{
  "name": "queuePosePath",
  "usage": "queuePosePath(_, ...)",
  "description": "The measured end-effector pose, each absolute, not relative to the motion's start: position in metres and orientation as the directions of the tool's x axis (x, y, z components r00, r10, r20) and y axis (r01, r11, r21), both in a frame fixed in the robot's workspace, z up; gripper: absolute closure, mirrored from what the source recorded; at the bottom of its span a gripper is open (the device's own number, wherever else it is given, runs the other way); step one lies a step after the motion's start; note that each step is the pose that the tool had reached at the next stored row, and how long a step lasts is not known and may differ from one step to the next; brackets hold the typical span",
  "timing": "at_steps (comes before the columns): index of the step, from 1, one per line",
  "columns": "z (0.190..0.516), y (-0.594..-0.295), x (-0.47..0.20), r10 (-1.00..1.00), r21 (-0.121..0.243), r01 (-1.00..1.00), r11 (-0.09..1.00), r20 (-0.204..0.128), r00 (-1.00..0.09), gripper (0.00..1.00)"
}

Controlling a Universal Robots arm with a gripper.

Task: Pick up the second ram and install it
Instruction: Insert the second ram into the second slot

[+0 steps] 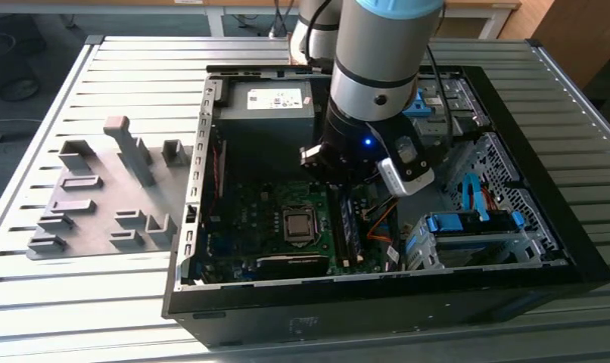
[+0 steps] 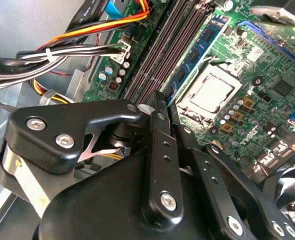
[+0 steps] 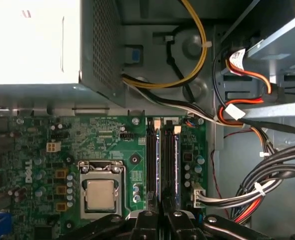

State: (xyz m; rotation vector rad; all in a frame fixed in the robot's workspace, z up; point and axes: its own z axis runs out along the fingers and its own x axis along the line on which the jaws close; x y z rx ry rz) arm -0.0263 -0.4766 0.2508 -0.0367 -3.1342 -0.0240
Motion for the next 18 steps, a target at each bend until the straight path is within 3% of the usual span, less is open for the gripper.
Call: queuePosePath(18, 0.236, -0.482, -0.026, 0.064, 0.015, 0.064, 0.998, 0.009, -0.998, 0.86)
